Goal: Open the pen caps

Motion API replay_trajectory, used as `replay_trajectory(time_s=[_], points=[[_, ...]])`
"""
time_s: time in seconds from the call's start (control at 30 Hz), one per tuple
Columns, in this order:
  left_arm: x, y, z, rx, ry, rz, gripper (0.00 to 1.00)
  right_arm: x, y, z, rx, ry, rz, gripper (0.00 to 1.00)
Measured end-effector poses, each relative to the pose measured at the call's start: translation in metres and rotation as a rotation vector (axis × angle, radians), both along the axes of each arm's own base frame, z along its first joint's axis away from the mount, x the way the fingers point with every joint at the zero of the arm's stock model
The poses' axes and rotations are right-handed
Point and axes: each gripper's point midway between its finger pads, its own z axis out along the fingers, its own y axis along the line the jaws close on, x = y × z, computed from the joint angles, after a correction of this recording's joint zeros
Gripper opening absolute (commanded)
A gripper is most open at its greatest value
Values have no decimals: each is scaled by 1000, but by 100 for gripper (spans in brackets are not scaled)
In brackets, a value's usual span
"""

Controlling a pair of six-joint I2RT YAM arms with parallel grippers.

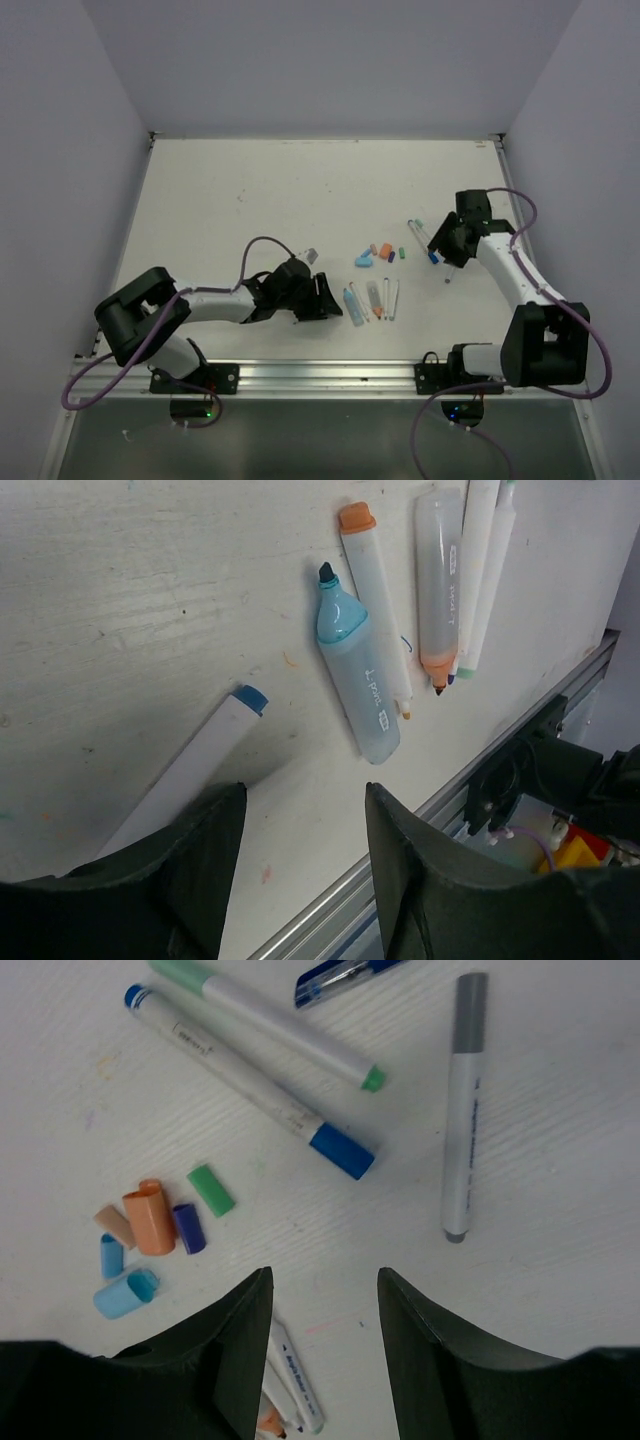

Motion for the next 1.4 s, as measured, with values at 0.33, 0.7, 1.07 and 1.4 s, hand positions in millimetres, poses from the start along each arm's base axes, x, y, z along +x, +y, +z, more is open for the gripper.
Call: replay_trajectory(time_s=[0.33, 0.7, 1.07, 1.4], points=[[-6, 16, 21, 33, -186, -163, 58, -1, -47, -27, -105, 119, -125, 44], [-11, -4, 53, -69, -298, -332, 59, -7, -67, -52, -168, 214, -159, 42], [3, 2, 63, -100, -321, -319, 59, -2, -67, -72, -165, 229, -147, 30], [-3, 9, 58, -123, -315, -322, 58, -3, -65, -75, -154, 185, -145, 3]])
